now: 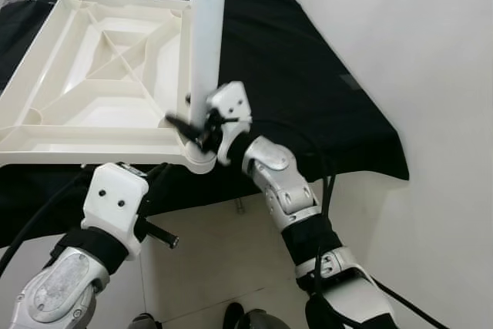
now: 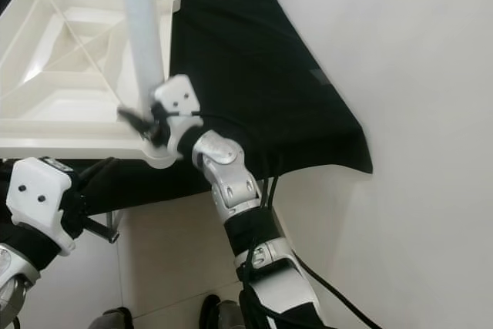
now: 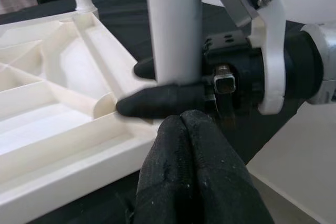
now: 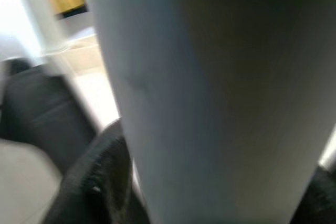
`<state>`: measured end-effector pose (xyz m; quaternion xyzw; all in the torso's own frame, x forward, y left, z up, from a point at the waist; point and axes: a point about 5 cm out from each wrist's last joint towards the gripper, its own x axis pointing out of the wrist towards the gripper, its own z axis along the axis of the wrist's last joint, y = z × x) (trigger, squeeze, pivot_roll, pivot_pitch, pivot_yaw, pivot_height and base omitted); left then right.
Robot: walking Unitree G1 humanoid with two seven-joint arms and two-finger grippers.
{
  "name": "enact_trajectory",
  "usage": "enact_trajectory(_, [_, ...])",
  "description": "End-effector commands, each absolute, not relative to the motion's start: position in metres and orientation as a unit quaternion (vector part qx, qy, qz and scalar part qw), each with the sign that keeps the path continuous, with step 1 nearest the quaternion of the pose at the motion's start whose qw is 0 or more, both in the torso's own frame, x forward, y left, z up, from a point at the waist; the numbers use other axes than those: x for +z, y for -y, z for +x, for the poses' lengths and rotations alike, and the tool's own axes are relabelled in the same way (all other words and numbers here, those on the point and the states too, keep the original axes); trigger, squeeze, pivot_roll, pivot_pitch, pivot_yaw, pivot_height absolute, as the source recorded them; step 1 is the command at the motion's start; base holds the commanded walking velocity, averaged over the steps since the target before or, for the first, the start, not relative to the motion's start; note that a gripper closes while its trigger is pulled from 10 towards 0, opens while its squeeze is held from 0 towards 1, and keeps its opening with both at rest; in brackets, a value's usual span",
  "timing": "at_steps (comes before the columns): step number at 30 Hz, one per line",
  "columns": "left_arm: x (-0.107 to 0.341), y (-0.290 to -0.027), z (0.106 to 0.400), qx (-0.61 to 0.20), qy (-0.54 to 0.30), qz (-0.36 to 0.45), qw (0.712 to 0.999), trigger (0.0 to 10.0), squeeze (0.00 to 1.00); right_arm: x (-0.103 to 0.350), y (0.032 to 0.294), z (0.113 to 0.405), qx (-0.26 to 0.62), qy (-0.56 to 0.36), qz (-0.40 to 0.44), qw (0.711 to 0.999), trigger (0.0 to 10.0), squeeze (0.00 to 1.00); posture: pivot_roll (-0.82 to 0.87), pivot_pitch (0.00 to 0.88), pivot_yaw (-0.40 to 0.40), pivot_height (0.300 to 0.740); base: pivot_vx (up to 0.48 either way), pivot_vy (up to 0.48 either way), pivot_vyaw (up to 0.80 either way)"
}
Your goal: Building children table
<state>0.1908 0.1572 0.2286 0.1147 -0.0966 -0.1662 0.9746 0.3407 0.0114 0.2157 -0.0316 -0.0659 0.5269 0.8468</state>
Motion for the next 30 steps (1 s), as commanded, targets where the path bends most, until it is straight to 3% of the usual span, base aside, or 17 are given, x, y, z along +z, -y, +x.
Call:
enact_trajectory(1, [0.225,-0.155,0.190,-0.172,0.089,0.113,0.974,10.0,0.00,0.234,-0.029,0.329,0.604,0.098,-0.043,0.790,10.0,1.00,0.23,0.234,-0.191,0.740,0.000,0.000,0.00])
enact_trajectory(2, [0.225,-0.155,0.190,-0.172,0.089,0.113,0.974,10.0,0.00,0.234,-0.029,0.329,0.604,0.098,-0.043,0.790,10.0,1.00,0.23,0.234,-0.191,0.740,0.000,0.000,0.00])
enact_trajectory(3, [0.225,-0.155,0.190,-0.172,0.090,0.113,0.975,10.0,0.00,0.240,-0.027,0.329,0.634,0.109,-0.058,0.764,10.0,0.00,0.23,0.235,-0.192,0.740,0.000,0.000,0.00])
enact_trajectory(4, [0.225,-0.156,0.190,-0.171,0.090,0.113,0.975,10.0,0.00,0.245,-0.024,0.330,0.665,0.114,-0.079,0.734,10.0,0.00,0.23,0.241,-0.192,0.740,0.000,0.000,0.00])
enact_trajectory(5, [0.225,-0.156,0.190,-0.171,0.090,0.113,0.975,10.0,0.00,0.245,-0.024,0.330,0.665,0.114,-0.079,0.734,10.0,0.00,0.23,0.241,-0.192,0.740,0.000,0.000,0.00])
enact_trajectory(10, [0.225,-0.155,0.189,-0.171,0.090,0.113,0.975,10.0,0.00,0.258,-0.014,0.334,0.739,0.112,-0.119,0.654,10.0,0.00,0.23,0.248,-0.193,0.740,0.000,0.000,0.00])
enact_trajectory(17, [0.226,-0.155,0.190,-0.170,0.092,0.112,0.975,10.0,0.00,0.273,-0.008,0.340,0.780,0.096,-0.122,0.606,10.0,0.00,0.23,0.254,-0.193,0.740,0.000,0.000,0.00])
enact_trajectory(22, [0.226,-0.155,0.189,-0.171,0.092,0.112,0.975,10.0,0.00,0.277,-0.009,0.340,0.791,0.094,-0.114,0.594,10.0,0.00,0.23,0.258,-0.191,0.740,0.000,0.000,0.00])
enact_trajectory(23, [0.226,-0.155,0.189,-0.171,0.092,0.112,0.975,10.0,0.00,0.276,-0.009,0.341,0.794,0.090,-0.117,0.589,1.8,0.00,0.22,0.259,-0.192,0.740,0.000,0.000,0.00])
enact_trajectory(24, [0.226,-0.155,0.189,-0.172,0.092,0.111,0.974,10.0,0.00,0.276,-0.008,0.341,0.797,0.086,-0.120,0.585,0.0,0.00,0.22,0.263,-0.191,0.740,0.000,0.000,0.00])
enact_trajectory(30, [0.227,-0.154,0.189,-0.173,0.092,0.109,0.974,10.0,0.00,0.274,-0.004,0.344,0.798,0.081,-0.114,0.586,0.0,0.00,0.21,0.267,-0.186,0.740,0.000,0.000,0.00])
